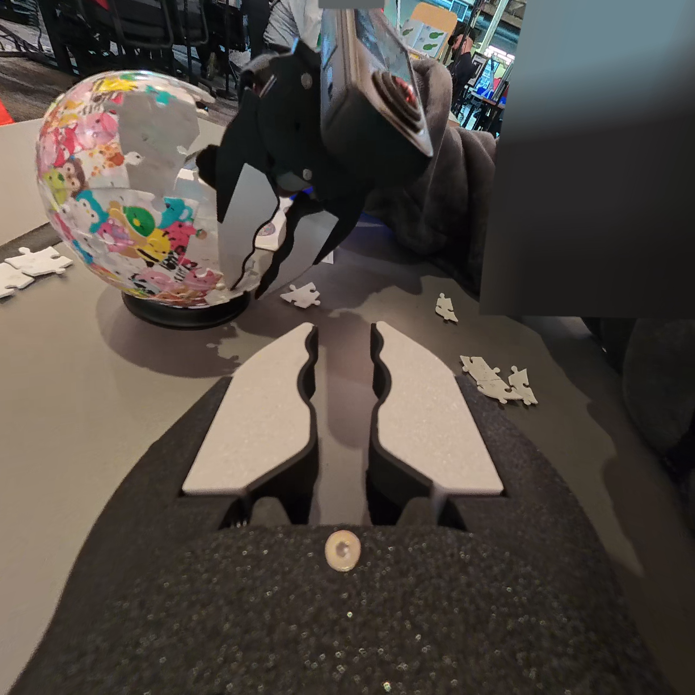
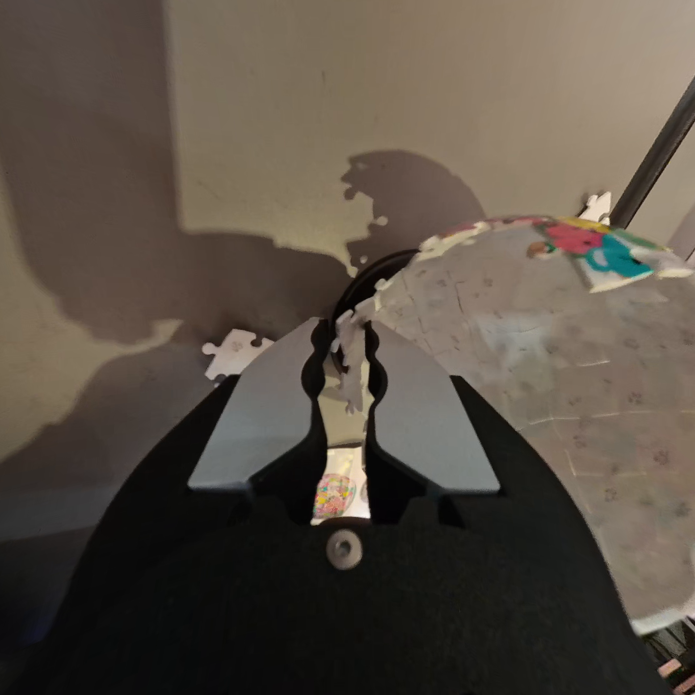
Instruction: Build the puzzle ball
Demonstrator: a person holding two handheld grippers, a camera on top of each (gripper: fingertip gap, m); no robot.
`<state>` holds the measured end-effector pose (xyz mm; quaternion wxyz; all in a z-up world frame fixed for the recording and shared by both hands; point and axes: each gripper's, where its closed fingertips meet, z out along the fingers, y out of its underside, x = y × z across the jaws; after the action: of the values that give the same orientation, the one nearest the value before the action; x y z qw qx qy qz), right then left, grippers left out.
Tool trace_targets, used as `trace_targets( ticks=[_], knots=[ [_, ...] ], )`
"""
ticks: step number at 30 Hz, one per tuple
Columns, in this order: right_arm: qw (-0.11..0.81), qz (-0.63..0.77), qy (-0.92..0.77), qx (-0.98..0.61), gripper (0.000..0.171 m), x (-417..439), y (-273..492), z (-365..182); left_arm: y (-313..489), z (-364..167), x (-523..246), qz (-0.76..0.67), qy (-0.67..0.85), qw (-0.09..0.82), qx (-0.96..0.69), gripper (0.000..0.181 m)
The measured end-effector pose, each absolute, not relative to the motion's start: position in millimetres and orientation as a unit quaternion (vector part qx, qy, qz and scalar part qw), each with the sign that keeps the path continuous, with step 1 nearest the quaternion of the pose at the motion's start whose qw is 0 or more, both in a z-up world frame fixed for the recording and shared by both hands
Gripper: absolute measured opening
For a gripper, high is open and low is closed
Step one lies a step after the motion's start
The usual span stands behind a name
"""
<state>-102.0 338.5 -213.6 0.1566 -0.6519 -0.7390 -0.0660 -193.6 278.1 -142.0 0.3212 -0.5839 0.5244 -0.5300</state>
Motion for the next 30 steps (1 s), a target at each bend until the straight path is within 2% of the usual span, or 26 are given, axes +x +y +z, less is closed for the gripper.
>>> trace_targets(
  ticks=[13, 25, 30],
  knots=[
    [0.147, -0.064, -0.730, -0.664, 0.036, -101.5, 338.2, -219.2, 277.9, -141.9, -194.0, -0.531, 0.524, 0.320, -0.584, 0.026],
    [0.180, -0.016, -0.702, -0.689, 0.033, -104.0, 339.4, -220.1, 277.2, -142.2, -194.0, -0.530, 0.526, 0.320, -0.584, 0.026],
    [0.173, 0.002, -0.693, -0.700, 0.053, -110.0, 319.5, -203.0, 278.3, -141.3, -194.5, -0.532, 0.522, 0.322, -0.584, 0.026]
  ],
)
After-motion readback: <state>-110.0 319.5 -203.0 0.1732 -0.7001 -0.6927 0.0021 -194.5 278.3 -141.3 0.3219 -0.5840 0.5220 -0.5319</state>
